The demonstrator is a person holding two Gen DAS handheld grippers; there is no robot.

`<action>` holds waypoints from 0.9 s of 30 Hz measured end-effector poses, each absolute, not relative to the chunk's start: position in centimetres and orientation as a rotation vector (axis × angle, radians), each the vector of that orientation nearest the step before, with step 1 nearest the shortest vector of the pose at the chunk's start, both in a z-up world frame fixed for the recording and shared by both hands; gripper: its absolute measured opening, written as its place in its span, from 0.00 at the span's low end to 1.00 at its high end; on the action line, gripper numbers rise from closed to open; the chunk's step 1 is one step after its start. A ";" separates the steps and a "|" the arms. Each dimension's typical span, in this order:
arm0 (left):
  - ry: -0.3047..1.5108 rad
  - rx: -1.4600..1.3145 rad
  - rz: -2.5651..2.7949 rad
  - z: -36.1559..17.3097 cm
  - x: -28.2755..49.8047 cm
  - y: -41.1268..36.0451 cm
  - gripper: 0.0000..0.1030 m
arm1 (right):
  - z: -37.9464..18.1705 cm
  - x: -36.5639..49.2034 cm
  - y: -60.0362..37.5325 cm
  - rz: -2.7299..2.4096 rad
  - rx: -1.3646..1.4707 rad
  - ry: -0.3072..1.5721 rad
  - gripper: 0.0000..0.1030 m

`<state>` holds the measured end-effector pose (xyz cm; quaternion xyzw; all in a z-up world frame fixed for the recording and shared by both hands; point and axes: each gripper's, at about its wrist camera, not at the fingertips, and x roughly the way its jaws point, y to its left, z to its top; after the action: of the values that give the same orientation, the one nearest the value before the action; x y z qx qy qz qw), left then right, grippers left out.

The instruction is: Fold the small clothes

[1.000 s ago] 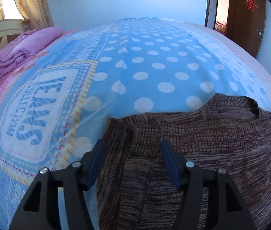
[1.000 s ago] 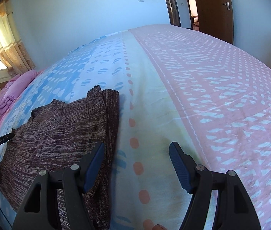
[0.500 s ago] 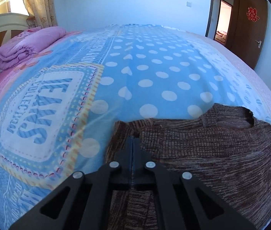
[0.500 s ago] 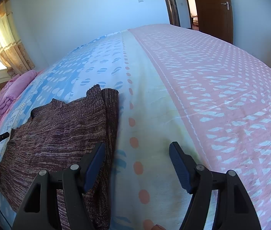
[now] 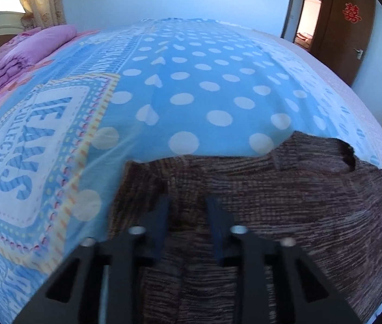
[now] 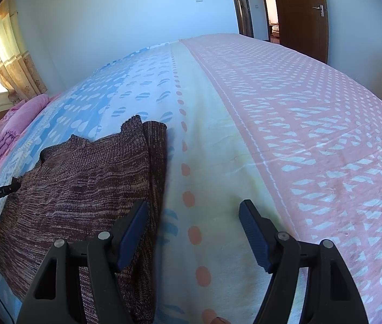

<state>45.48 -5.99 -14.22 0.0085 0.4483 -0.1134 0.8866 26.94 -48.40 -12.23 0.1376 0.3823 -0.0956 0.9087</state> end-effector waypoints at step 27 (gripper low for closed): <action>0.780 0.151 -0.066 -11.1 40.6 -5.0 0.42 | -10.4 24.4 -47.0 -0.151 0.330 0.735 0.69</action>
<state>40.57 -5.02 -11.11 0.0733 0.3796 -0.0321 0.9217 24.38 -47.04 -10.45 0.1603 0.3571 -0.0733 0.9173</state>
